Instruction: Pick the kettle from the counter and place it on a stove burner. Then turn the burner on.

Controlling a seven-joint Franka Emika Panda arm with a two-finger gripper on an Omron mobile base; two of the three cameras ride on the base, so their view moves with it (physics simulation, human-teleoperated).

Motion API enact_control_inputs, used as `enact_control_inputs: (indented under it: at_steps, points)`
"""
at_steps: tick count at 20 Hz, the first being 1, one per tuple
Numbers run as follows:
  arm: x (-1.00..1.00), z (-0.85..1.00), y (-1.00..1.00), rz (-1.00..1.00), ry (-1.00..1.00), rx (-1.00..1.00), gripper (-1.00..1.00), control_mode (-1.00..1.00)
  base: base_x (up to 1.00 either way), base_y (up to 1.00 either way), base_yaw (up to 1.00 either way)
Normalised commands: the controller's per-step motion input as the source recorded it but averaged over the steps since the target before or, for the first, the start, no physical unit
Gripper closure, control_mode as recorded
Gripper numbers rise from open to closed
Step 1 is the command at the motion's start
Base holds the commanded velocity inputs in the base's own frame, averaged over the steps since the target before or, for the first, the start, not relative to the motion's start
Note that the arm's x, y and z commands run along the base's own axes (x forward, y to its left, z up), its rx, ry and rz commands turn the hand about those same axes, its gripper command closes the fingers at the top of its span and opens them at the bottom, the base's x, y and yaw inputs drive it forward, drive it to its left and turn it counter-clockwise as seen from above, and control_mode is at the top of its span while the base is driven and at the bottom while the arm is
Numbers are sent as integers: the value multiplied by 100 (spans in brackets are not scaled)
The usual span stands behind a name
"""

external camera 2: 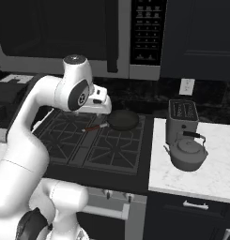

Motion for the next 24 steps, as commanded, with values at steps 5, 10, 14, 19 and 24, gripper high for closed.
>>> enact_control_inputs:
  at_steps: [5,10,14,19,24]
  points:
    - [-30,0,-100,-2,0,0,-100,-100,0,0,0]
    - [-61,0,-100,-7,-4,4,-100,-100,0,0,0]
    - [-43,-8,-100,-8,-3,8,-100,-100,0,0,0]
    - [14,-9,-100,-12,2,8,-100,-100,0,0,0]
    - [49,-9,-100,-8,3,10,-100,-100,0,0,0]
